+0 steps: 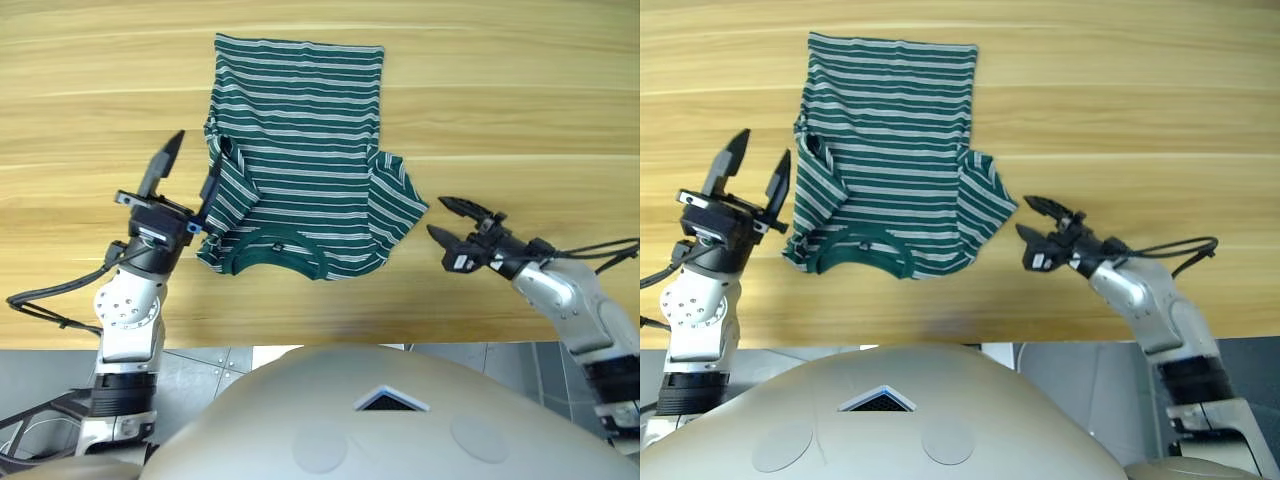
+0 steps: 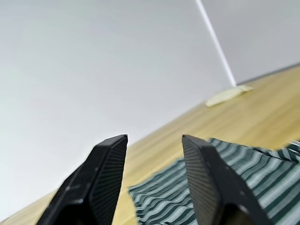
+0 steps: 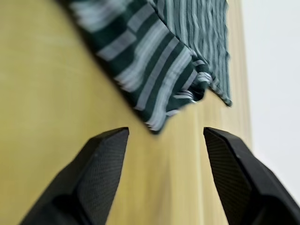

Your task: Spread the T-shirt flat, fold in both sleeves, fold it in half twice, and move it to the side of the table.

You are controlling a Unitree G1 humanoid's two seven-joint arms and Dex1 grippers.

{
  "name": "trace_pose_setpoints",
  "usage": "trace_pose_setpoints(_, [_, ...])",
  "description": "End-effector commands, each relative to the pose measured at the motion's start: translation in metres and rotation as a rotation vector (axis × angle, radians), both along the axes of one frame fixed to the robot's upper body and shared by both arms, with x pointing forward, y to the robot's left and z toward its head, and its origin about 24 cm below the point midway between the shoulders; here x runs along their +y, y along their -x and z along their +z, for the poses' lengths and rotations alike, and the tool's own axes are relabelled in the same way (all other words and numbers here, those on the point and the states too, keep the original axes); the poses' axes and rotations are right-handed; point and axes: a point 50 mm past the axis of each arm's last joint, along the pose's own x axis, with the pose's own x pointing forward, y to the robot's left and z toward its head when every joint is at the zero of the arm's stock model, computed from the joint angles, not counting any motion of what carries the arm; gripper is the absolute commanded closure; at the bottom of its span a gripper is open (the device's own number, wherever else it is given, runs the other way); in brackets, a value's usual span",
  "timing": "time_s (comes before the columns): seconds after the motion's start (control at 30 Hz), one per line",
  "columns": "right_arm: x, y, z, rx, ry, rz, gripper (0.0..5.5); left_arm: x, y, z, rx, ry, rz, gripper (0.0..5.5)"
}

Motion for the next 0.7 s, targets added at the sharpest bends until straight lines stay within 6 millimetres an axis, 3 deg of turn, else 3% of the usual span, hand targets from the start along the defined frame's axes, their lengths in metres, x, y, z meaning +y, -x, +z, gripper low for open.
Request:
trace_pose_setpoints(0.03, [0.005, -0.002, -0.021, 0.041, 0.031, -0.016, 2.51, 0.019, -0.006, 0.012, -0.090, 0.081, 0.148, 3.35])
trace_pose_setpoints(0.17, [0.015, 0.001, -0.024, 0.044, -0.010, 0.002, 2.51, 0.031, -0.011, 0.018, -0.129, 0.144, 0.237, 3.35])
trace_pose_setpoints(0.5, [0.015, 0.007, -0.023, 0.051, 0.000, 0.007, 2.51, 0.042, -0.022, 0.024, -0.164, 0.217, 0.347, 3.35])
trace_pose_setpoints(0.7, [0.015, 0.001, -0.023, 0.037, -0.014, 0.005, 3.55, 0.040, -0.020, 0.026, -0.155, 0.224, 0.342, 3.32])
